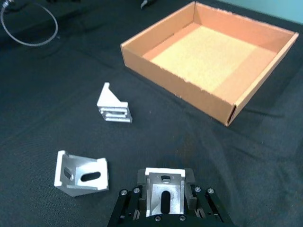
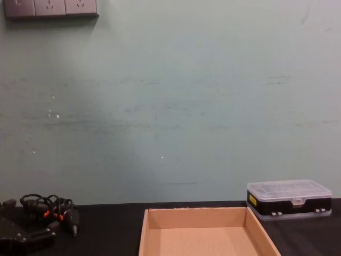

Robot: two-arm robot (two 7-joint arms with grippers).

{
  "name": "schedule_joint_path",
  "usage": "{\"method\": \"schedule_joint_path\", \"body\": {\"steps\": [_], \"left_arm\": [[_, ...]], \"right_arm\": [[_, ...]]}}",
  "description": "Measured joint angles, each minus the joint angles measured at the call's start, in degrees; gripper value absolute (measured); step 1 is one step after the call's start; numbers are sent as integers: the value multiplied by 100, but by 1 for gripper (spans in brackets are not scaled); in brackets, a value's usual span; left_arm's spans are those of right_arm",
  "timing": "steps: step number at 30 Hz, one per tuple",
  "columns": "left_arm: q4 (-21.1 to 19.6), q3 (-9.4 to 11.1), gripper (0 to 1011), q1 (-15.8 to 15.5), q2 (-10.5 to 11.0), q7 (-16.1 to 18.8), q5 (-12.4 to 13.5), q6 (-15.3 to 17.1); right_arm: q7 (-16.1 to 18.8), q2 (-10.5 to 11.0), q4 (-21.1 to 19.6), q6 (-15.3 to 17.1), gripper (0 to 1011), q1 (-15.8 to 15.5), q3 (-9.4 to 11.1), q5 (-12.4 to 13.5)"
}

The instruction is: Use one hand to pick up the angle iron from the table and place it into the box.

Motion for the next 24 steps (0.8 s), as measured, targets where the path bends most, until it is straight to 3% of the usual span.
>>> {"method": "schedule_joint_path", "body": {"steps": [8,13,19,24], "left_arm": [[0,0,1000,0,0,0,0,0],[0,0,1000,0,0,0,0,0],[0,0,1000,0,0,0,0,0],[0,0,1000,0,0,0,0,0]], "right_arm": [[-83,6,-419,-67,449,-79,251,-10],[-186,-49,-638,-120,449,27,392,-87],[-282,-193,-646,-179,449,311,382,-315],[-300,-487,-364,-223,449,801,180,-605]]}}
